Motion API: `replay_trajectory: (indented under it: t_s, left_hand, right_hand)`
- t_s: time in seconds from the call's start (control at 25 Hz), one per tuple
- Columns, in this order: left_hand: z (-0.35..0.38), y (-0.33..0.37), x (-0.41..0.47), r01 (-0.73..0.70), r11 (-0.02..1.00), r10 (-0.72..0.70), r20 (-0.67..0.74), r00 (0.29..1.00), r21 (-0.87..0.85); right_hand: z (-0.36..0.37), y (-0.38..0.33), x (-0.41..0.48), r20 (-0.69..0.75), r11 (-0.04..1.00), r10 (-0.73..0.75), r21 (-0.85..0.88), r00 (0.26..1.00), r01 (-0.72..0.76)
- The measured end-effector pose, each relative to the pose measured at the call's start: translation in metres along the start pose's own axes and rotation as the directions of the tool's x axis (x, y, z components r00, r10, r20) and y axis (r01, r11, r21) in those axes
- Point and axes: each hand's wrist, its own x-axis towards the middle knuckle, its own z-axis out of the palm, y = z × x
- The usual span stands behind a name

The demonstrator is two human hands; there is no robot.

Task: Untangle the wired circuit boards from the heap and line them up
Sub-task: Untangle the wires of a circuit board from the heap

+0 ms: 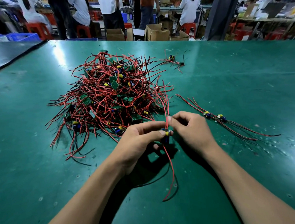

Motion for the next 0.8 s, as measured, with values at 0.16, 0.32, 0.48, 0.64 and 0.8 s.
replay_trajectory:
  t_s: [0.16,0.32,0.48,0.64,0.8]
  left_hand:
    - [0.003,0.004,-0.003,-0.101,0.995,0.101,0.027,0.994,0.012]
    - [0.004,0.011,-0.004,-0.212,0.973,0.203,-0.093,0.975,-0.094]
    - [0.0,0.02,-0.005,-0.285,0.951,0.257,-0.209,0.944,-0.119]
    - [0.003,0.02,-0.006,-0.353,0.925,0.29,-0.339,0.895,-0.139]
    - [0.008,0.016,-0.007,-0.34,0.937,0.299,-0.316,0.9,-0.081]
  right_hand:
    - [-0.001,-0.013,-0.009,0.178,0.987,-0.118,0.13,0.977,0.096]
    - [0.0,-0.019,-0.012,0.248,0.968,-0.18,0.216,0.952,0.127]
    - [0.006,-0.032,-0.017,0.21,0.89,-0.131,0.455,0.969,0.022]
    - [0.009,-0.042,-0.016,0.182,0.698,-0.06,0.71,0.981,-0.089]
    - [0.009,-0.048,-0.015,0.266,0.502,0.075,0.823,0.961,-0.267]
